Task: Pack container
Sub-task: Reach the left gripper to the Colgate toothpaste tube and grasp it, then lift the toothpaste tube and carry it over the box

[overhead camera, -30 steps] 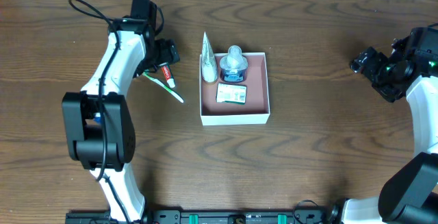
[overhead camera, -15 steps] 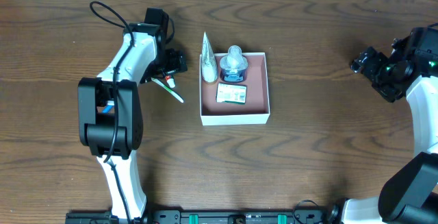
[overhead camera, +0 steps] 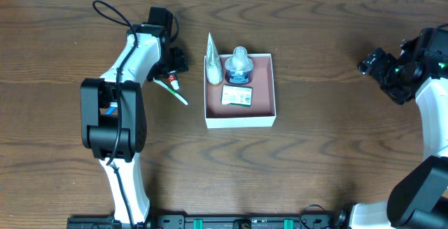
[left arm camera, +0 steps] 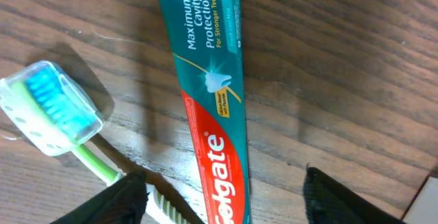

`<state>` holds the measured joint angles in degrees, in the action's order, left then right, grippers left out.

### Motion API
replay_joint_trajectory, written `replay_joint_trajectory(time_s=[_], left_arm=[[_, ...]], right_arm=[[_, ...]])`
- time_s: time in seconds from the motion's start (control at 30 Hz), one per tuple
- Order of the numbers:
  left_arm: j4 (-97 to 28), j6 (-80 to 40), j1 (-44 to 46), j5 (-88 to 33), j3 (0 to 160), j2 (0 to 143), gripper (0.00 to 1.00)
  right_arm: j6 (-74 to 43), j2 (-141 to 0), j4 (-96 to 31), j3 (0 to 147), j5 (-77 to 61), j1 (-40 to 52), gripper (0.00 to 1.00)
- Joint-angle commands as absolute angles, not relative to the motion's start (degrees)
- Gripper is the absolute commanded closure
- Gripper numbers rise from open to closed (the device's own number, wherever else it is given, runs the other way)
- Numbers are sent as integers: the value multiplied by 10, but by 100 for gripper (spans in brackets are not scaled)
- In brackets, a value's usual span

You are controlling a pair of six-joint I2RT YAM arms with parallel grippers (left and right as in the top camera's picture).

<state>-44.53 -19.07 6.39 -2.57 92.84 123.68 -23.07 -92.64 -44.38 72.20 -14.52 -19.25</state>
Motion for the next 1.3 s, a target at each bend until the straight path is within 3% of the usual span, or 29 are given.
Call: replay_joint_trajectory(time_s=[0.0, 0.3, 0.53, 0.63, 0.93, 1.27], left_arm=[[-443, -185, 63, -18, 940, 1248, 33], [-447, -185, 63, -19, 940, 1274, 52], [-447, -185, 63, -19, 940, 1278, 85], [-452, -185, 63, -19, 940, 1276, 94], [-507, -184, 63, -19, 969, 1220, 94], [-544, -154, 79, -73, 997, 1026, 94]], right_arm=[[-236, -928, -445, 722, -143, -196, 1], [-236, -928, -445, 722, -143, -196, 1], [-236, -928, -445, 722, -143, -196, 1], [-236, -928, -445, 722, -143, -196, 1], [-236, -928, -445, 722, -143, -196, 1], [-236, -928, -445, 722, -143, -196, 1]])
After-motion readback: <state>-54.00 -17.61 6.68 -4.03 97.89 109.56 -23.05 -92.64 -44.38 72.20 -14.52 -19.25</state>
